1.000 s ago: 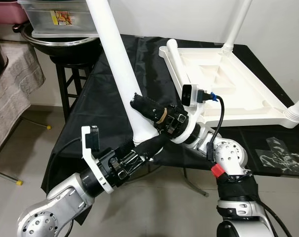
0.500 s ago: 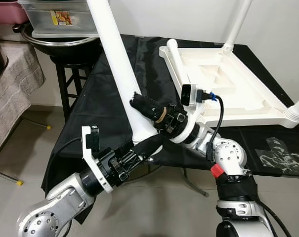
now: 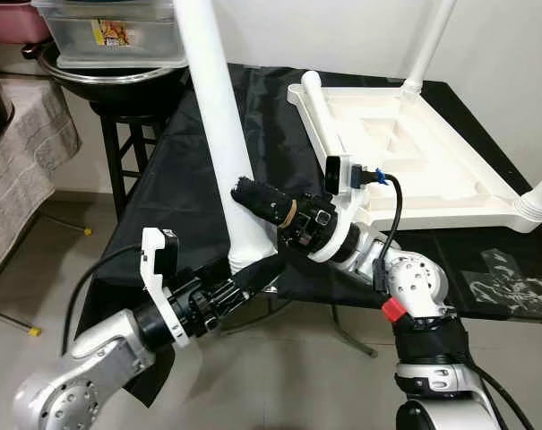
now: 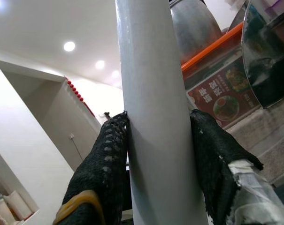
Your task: Building children table
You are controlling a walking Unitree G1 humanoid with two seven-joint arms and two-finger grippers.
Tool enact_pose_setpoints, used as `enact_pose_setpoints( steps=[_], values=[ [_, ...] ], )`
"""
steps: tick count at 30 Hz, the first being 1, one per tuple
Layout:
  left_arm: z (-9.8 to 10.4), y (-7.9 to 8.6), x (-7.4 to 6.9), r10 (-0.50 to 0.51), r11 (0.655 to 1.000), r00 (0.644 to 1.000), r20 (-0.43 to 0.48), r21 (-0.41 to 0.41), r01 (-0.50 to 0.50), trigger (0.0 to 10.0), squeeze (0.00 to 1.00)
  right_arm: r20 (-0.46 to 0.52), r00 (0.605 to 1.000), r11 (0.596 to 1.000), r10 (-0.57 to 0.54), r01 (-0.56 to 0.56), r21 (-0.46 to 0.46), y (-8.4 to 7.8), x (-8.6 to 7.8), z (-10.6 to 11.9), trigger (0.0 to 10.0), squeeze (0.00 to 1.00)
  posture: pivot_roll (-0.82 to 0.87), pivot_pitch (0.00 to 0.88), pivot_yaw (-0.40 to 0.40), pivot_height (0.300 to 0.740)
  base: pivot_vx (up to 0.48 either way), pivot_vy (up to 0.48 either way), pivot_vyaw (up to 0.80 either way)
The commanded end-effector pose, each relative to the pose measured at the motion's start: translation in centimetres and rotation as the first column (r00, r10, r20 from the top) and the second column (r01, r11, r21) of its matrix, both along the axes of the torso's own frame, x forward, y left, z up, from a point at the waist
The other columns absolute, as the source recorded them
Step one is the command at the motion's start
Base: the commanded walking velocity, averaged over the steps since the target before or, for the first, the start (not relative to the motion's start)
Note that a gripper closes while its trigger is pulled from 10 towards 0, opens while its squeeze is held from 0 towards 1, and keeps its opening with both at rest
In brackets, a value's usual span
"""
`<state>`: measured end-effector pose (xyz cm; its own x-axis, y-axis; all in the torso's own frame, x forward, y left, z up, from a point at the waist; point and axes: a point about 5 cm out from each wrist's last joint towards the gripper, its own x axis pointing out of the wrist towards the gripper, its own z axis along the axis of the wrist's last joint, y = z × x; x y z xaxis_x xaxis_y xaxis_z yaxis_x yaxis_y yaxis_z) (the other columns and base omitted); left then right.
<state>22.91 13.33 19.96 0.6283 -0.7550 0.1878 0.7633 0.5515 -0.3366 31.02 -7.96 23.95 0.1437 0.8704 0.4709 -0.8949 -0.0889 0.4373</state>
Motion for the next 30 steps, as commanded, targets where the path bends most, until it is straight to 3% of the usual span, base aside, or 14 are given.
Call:
enact_pose_setpoints(
  steps=[1, 3, 4, 5, 6, 7, 9, 10, 11, 12, 20, 25, 28, 30],
  values=[
    [-1.1, 0.1, 0.2, 0.010, 0.997, 0.999, -0.037, 0.083, -0.007, 10.0, 0.00, 0.027, 1.000, 1.000, 0.006, -0.006, 0.002, 0.3, 0.0, 0.6, 10.0, 0.09, 0.08, 0.119, -0.080, 0.740, 0.000, 0.000, 0.00],
    [-1.1, 0.1, 0.2, 0.010, 0.997, 0.999, -0.037, 0.083, -0.007, 10.0, 0.00, 0.027, 1.000, 1.000, 0.006, -0.006, 0.002, 0.3, 0.0, 0.6, 10.0, 0.09, 0.08, 0.119, -0.080, 0.740, 0.000, 0.000, 0.00],
    [-1.2, 0.4, 0.3, 0.008, 0.992, 1.000, -0.022, 0.125, -0.005, 10.0, 0.00, 0.028, 1.000, 1.000, 0.005, -0.005, 0.000, 0.3, 0.0, 0.6, 10.0, 0.00, 0.08, 0.119, -0.080, 0.740, 0.000, 0.000, 0.00],
    [-1.3, 0.7, 0.5, 0.004, 0.984, 1.000, 0.000, 0.176, -0.004, 10.0, 0.00, 0.028, 1.000, 1.000, 0.004, -0.004, -0.004, 0.2, 0.1, 0.6, 10.0, 0.00, 0.08, 0.119, -0.079, 0.740, 0.000, 0.000, 0.00],
    [-1.3, 0.7, 0.5, 0.004, 0.984, 1.000, 0.000, 0.176, -0.004, 10.0, 0.00, 0.028, 1.000, 1.000, 0.004, -0.004, -0.004, 0.2, 0.1, 0.6, 10.0, 0.00, 0.08, 0.119, -0.079, 0.740, 0.000, 0.000, 0.00],
    [-1.3, 1.0, 0.7, -0.003, 0.976, 1.000, 0.023, 0.219, -0.002, 10.0, 0.00, 0.024, 1.000, 1.000, 0.006, -0.006, -0.004, 0.1, 0.2, 0.6, 10.0, 0.55, 0.08, 0.119, -0.079, 0.740, 0.000, 0.000, 0.00],
    [-1.3, 1.0, 0.7, -0.003, 0.976, 1.000, 0.023, 0.219, -0.002, 10.0, 0.00, 0.024, 1.000, 1.000, 0.006, -0.006, -0.004, 0.1, 0.2, 0.6, 10.0, 0.55, 0.08, 0.119, -0.079, 0.740, 0.000, 0.000, 0.00],
    [-1.3, 1.2, 0.9, -0.009, 0.965, 0.999, 0.048, 0.262, -0.004, 10.0, 0.00, 0.016, 1.000, 1.000, 0.000, 0.000, -0.003, 0.1, 0.2, 0.6, 10.0, 1.00, 0.08, 0.120, -0.075, 0.740, 0.000, 0.000, 0.00],
    [-1.2, 1.3, 1.1, -0.013, 0.958, 0.998, 0.068, 0.287, -0.007, 10.0, 0.00, 0.016, 1.000, 1.000, -0.008, 0.008, -0.006, 0.1, 0.3, 0.6, 10.0, 1.00, 0.08, 0.121, -0.074, 0.740, 0.000, 0.000, 0.00],
    [-1.1, 1.3, 1.2, -0.017, 0.952, 0.996, 0.083, 0.306, -0.009, 10.0, 0.00, 0.017, 1.000, 1.000, -0.012, 0.012, -0.011, 0.1, 0.3, 0.5, 10.0, 0.00, 0.08, 0.120, -0.077, 0.740, 0.000, 0.000, 0.00],
    [-0.8, 1.6, 1.5, -0.028, 0.930, 0.991, 0.133, 0.368, -0.023, 10.0, 0.00, 0.025, 1.000, 1.000, -0.011, 0.012, -0.028, 0.2, 0.4, 0.4, 10.0, 0.00, 0.08, 0.122, -0.080, 0.740, 0.000, 0.000, 0.00],
    [-0.3, 1.6, 1.7, -0.077, 0.890, 0.977, 0.200, 0.455, -0.023, 10.0, 0.00, 0.014, 1.000, 0.999, -0.009, 0.009, -0.042, 0.1, 0.5, 0.2, 10.0, 0.00, 0.09, 0.119, -0.079, 0.740, 0.000, 0.000, 0.00],
    [-0.4, 1.4, 1.6, -0.109, 0.880, 0.973, 0.204, 0.475, -0.001, 10.0, 0.00, 0.010, 1.000, 0.999, -0.009, 0.010, -0.041, 0.1, 0.5, 0.2, 10.0, 0.00, 0.09, 0.120, -0.077, 0.740, 0.000, 0.000, 0.00],
    [-0.8, 1.5, 1.6, -0.140, 0.856, 0.969, 0.204, 0.517, 0.015, 10.0, 0.00, 0.009, 1.000, 0.999, -0.015, 0.016, -0.042, 0.0, 0.6, 0.2, 10.0, 0.00, 0.09, 0.121, -0.075, 0.740, 0.000, 0.000, 0.00]
  ],
)
